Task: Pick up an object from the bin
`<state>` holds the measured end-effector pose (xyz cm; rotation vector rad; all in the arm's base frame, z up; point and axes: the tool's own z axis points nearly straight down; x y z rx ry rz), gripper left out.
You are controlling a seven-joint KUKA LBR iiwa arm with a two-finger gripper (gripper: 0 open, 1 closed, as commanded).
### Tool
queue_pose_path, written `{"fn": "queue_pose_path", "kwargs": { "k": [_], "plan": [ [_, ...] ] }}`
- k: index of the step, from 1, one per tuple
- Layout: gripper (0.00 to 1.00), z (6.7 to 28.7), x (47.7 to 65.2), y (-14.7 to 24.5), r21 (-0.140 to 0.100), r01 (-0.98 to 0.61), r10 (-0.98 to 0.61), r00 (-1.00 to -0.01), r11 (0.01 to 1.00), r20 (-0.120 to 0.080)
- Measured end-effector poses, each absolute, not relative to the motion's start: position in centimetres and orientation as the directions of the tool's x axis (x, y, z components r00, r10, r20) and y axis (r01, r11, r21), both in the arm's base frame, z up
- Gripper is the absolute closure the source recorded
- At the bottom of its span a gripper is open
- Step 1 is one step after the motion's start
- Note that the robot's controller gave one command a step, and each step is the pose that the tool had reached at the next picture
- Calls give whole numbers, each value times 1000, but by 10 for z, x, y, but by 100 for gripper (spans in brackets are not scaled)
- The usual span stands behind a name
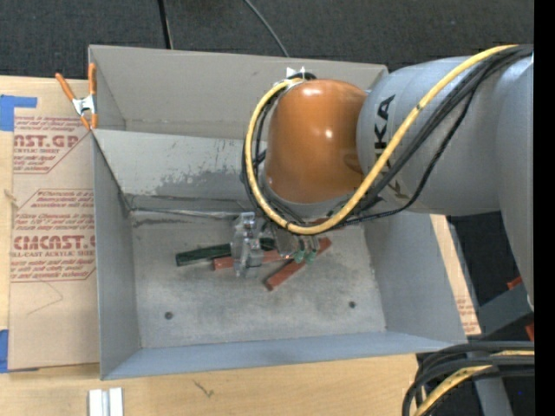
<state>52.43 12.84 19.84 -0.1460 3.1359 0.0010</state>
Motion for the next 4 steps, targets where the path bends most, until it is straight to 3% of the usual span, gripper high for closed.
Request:
{"fn": "queue_pose_path", "kwargs": {
  "k": [1, 2, 3, 4],
  "plan": [
    [100, 198, 524, 128, 1, -93, -93, -996, 996, -2],
    [0, 156, 529, 129, 0, 187, 187, -982, 982, 2],
    [0, 157, 530, 129, 1, 186, 186, -982, 982, 0],
    [0, 110, 560, 155, 6, 222, 222, -975, 975, -9]
  ]
}}
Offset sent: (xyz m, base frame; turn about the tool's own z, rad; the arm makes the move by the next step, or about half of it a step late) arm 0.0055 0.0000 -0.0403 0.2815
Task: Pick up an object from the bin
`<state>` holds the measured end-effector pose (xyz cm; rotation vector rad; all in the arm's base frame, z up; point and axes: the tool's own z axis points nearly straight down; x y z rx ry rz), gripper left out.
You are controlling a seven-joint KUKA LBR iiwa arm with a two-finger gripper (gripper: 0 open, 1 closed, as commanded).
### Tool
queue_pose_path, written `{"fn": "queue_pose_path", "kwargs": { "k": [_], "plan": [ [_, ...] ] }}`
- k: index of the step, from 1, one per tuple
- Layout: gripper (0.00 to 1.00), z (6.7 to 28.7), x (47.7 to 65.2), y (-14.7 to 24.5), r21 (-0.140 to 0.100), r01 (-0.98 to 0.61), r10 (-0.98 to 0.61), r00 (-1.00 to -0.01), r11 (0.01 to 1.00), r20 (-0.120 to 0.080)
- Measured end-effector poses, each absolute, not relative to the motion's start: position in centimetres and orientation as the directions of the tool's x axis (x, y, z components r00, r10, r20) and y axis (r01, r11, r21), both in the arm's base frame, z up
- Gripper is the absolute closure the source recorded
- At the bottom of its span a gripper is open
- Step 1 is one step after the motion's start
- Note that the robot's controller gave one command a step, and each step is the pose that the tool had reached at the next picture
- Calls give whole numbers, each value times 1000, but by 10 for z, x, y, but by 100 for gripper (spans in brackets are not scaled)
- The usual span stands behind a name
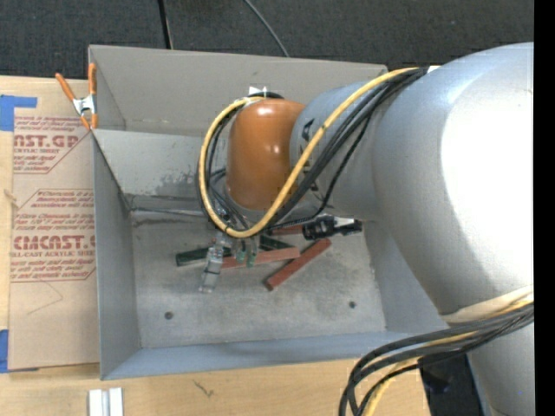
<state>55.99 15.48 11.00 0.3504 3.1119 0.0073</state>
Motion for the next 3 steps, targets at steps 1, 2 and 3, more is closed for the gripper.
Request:
{"fn": "queue_pose_path", "kwargs": {
  "k": [1, 2, 3],
  "plan": [
    [100, 83, 566, 128, 0, 303, 303, -953, 953, 0],
    [100, 83, 566, 129, 1, 302, 302, -953, 953, 0],
    [100, 237, 565, 137, 3, 355, 355, -935, 935, -4]
  ]
}}
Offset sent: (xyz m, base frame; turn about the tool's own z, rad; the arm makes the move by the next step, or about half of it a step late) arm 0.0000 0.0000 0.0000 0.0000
